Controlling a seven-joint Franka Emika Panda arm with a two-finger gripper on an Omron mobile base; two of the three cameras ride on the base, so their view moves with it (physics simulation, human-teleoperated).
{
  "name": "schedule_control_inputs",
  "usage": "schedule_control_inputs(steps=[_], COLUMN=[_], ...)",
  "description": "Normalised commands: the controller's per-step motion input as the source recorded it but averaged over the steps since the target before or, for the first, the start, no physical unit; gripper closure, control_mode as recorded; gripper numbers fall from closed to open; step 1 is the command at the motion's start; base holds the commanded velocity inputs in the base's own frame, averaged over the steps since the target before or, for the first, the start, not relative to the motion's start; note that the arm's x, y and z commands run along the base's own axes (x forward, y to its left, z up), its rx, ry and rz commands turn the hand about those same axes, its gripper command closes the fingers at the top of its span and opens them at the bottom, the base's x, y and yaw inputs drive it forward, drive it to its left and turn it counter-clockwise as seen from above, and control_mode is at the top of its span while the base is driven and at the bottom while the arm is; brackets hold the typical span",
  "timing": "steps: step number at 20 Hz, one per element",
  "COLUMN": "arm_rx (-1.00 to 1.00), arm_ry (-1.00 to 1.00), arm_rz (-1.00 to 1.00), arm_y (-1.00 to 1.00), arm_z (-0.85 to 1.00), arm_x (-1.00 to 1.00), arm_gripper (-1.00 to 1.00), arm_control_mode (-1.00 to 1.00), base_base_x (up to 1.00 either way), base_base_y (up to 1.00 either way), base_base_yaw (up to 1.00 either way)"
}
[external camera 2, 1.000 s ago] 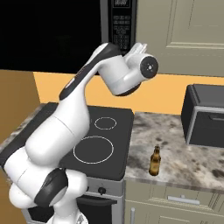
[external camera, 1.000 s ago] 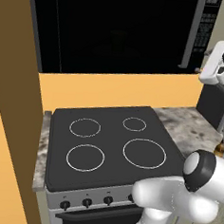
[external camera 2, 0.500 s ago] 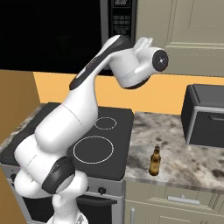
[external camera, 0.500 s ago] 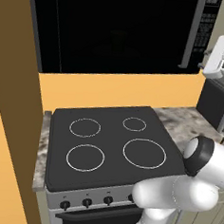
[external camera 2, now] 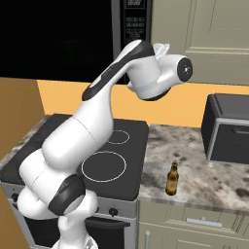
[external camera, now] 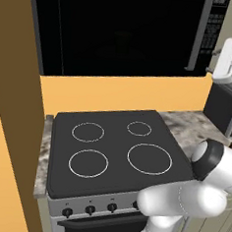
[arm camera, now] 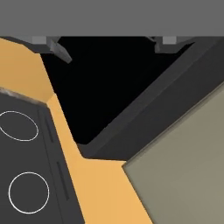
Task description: Place the microwavable item in the microwave. Then, close the microwave door and press the start button.
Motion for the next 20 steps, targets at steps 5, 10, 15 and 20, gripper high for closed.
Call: schedule_control_inputs(steps=[5,10,15,20], arm_rx=[0.0,0.0,0.0,0.0], arm_ry=[0.0,0.0,0.02,0.06], arm_rz=[0.07,0.04,0.02,0.0], arm_y=[0.35,0.47,0.33,0.35], arm_z=[-0.01,-0.01,-0.11,-0.24], arm_x=[0.01,0.0,0.04,0.37], arm_gripper=[-1.0,-1.0,-1.0,-1.0], arm_control_mode=[-1.0,-1.0,-1.0,-1.0], base_base_x=[0.0,0.0,0.0,0.0], base_base_y=[0.0,0.0,0.0,0.0], base_base_yaw=[0.0,0.0,0.0,0.0])
